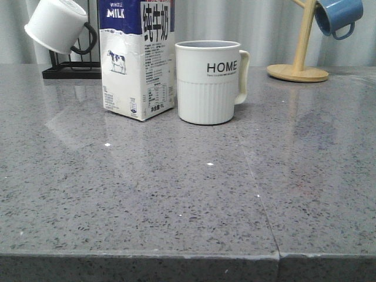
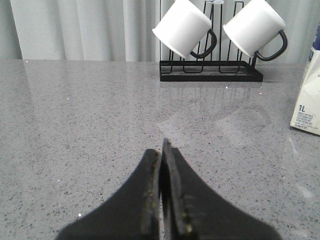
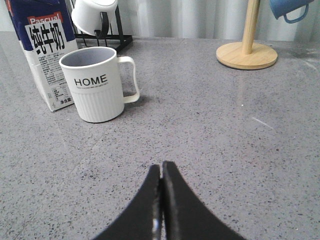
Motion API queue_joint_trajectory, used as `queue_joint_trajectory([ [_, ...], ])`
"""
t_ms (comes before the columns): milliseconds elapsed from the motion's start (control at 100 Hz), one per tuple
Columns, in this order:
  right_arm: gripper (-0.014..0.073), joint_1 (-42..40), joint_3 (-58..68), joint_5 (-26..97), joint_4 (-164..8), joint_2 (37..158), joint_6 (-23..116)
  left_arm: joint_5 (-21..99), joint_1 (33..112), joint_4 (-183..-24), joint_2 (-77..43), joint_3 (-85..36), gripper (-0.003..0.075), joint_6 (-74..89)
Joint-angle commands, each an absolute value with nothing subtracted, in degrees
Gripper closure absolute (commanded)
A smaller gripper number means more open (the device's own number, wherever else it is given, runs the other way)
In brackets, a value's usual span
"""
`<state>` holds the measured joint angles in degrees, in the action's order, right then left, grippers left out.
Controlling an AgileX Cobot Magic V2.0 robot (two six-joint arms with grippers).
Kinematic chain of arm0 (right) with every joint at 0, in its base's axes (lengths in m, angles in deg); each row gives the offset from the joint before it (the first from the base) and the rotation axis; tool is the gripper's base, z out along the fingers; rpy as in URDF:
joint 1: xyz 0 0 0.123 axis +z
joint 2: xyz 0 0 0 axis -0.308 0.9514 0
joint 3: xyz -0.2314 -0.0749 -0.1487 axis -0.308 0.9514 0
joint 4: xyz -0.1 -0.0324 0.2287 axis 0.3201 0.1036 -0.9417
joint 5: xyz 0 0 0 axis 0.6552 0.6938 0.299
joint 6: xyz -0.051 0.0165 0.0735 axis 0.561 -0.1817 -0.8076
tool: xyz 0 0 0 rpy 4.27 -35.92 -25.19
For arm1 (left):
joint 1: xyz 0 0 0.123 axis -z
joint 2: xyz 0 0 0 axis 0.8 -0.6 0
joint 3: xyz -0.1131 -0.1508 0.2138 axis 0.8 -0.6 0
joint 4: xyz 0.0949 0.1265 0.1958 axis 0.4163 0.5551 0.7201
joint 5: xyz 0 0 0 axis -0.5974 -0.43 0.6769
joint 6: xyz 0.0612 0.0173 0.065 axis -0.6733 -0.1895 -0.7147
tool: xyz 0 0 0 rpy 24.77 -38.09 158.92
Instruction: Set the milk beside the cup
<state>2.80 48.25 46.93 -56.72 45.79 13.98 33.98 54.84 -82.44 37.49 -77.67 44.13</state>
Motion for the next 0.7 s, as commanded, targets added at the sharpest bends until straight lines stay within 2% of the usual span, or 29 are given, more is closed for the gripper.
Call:
queue_joint_trajectory([
  [0,0.0659,2.6,46.9,42.6,-56.6,46.3,14.1,26.5,54.7,-82.7,38.3,-78.7,0.0741,44.2],
  [180,0.0659,2.6,46.9,42.5,-56.6,46.4,14.1,24.4,54.8,-82.3,42.8,-85.1,0.0741,44.2],
  [280,0.0659,2.6,46.9,42.6,-56.6,46.4,14.1,28.8,54.8,-81.5,42.8,-85.0,0.0741,44.2],
  [690,0.0659,2.6,46.9,42.6,-56.6,46.4,14.1,27.2,54.8,-79.9,42.8,-85.0,0.0741,44.3],
])
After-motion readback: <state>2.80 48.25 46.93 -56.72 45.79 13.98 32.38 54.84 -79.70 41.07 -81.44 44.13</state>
